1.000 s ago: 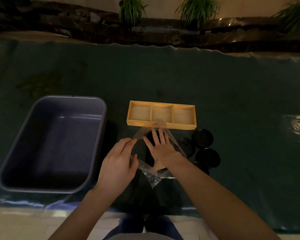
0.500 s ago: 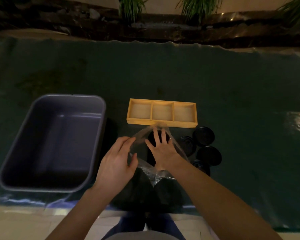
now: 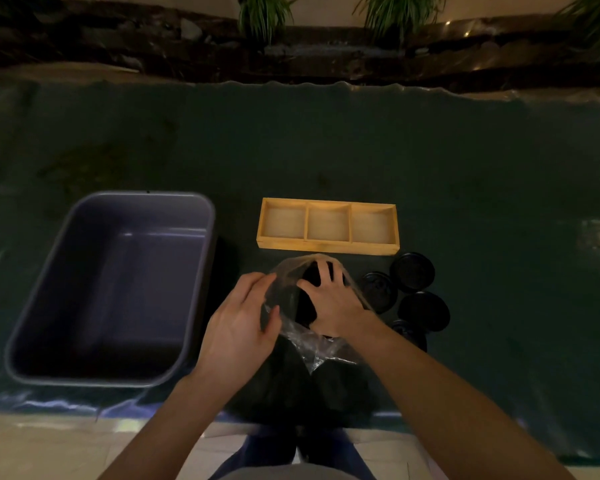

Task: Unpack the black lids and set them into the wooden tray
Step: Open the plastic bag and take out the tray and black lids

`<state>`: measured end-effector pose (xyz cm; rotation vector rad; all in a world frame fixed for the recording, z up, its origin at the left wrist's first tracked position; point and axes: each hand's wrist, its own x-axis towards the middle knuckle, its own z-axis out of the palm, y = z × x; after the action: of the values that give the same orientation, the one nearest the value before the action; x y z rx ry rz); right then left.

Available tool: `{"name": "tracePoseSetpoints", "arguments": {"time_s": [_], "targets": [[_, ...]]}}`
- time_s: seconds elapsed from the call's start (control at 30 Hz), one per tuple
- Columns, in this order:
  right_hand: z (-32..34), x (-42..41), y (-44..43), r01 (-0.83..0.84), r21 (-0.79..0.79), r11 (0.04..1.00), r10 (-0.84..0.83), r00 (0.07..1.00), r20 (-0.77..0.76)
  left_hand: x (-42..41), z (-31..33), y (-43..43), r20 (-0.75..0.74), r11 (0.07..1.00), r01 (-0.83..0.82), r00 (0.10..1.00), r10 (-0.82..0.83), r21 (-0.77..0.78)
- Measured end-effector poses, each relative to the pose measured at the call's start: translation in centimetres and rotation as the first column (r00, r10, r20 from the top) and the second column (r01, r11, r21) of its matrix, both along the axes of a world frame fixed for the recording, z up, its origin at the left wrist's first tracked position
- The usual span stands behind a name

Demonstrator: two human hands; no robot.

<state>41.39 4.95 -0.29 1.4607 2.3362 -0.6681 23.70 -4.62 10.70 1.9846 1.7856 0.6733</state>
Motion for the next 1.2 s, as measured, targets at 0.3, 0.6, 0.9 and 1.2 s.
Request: {"name": "tracePoseSetpoints", "arguments": {"time_s": [0.3,0.6,0.9,1.2], "targets": [[4.5,0.0,-0.3,0.199,-0.067,0.978,-0.209,0.957,-0.199,0.4,-0.1,0.9,-0.034,1.0,0.013,0.999,-0.013,-0.011],[12.8,0.5,-3.0,0.219,0.075,0.973,-0.173,0.904,-0.392,-0.2,0.8,2.0,0.068,1.0,-0.012,0.998,0.011,0.016],[18.9,5.0,-6.0,0.318,-0.024,0.948,-0.204,0.547,-0.812,-1.1,4.5,2.7,0.044,0.989,-0.059,0.998,0.053,0.139],[17.7,7.2,-7.4,0.372,-0.326,0.869,-0.386,0.1,-0.917,4.5,0.9,3.1,0.077,0.968,0.232,0.971,-0.225,-0.098]]}}
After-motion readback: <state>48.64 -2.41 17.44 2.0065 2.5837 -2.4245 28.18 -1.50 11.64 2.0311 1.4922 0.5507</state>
